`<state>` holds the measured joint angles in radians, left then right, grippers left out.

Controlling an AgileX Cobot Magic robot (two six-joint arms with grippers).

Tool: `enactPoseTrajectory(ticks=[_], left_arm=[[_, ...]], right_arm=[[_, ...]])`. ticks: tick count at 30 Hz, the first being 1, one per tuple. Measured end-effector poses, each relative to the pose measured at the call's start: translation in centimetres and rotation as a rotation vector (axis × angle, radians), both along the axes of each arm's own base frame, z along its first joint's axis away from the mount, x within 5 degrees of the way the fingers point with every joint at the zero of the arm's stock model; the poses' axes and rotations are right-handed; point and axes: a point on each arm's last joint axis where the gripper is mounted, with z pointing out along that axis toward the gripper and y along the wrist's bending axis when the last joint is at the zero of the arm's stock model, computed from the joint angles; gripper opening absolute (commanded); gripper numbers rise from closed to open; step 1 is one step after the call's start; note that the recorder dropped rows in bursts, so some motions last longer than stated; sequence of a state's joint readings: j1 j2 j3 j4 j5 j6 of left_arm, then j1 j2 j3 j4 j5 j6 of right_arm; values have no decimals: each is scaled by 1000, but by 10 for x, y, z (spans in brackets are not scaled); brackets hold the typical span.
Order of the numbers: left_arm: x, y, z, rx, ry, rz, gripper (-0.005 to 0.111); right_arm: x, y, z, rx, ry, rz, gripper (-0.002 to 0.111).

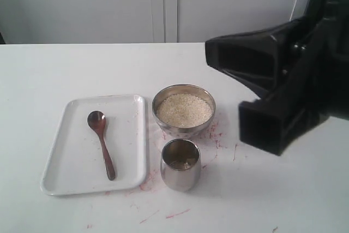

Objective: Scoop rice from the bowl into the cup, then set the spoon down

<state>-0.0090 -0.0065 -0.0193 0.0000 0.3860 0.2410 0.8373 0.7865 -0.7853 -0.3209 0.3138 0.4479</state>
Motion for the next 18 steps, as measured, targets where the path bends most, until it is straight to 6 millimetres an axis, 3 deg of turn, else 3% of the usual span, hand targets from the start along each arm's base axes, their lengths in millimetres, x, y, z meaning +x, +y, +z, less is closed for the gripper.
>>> enactPoseTrajectory(ticks=[7, 18], left_arm=[[0, 0, 0, 0, 0, 0, 14], [0, 0, 0, 0, 0, 0, 14]], right_arm=[[-27, -28, -17, 70, -68, 19, 0], [-52, -53, -38, 140, -164, 39, 0]])
